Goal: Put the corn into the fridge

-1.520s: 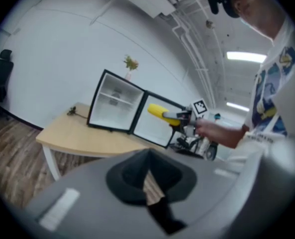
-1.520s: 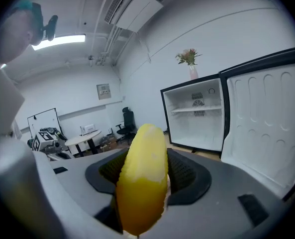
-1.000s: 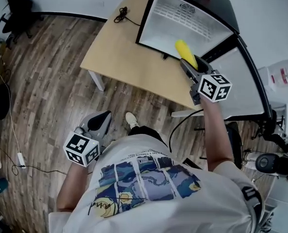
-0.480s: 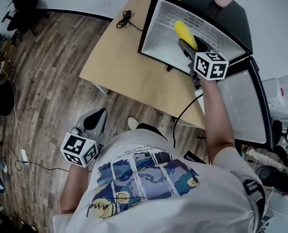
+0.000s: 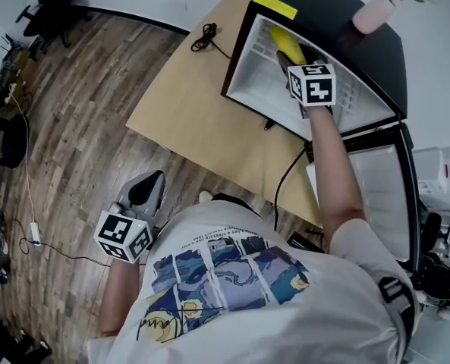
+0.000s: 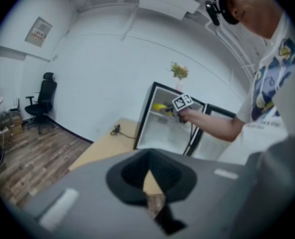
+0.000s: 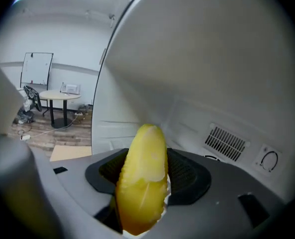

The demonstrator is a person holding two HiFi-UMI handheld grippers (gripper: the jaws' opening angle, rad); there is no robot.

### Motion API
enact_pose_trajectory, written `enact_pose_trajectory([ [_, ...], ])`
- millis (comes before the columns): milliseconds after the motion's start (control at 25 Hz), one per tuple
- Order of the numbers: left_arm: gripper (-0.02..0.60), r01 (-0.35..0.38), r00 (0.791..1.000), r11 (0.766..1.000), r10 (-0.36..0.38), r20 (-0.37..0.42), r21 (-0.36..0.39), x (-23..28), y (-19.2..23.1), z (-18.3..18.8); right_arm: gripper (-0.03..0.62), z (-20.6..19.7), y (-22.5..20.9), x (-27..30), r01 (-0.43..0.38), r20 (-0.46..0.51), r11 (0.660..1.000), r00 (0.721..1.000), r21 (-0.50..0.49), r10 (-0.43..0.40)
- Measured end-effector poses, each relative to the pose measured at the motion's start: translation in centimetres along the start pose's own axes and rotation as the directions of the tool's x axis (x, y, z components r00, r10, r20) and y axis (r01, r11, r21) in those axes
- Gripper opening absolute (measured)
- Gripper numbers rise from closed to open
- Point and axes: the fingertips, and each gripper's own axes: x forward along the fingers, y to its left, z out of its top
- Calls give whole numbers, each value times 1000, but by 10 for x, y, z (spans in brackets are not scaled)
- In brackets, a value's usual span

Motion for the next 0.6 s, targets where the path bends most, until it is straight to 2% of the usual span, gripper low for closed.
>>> enact_pose_trajectory([
  [120, 9, -25, 1000, 1000, 25, 0, 3, 6, 1, 0, 241, -1, -5, 19, 27, -39, 998, 999, -52, -29],
  [280, 9, -45, 999, 999, 45, -6, 2, 11, 1, -2, 241, -2, -9, 36, 21, -82, 998, 996, -53, -26],
  [600, 9, -62, 998, 998, 62, -18, -4, 16, -2, -4, 241, 3, -14, 47, 40, -66, 997, 997, -69, -45],
])
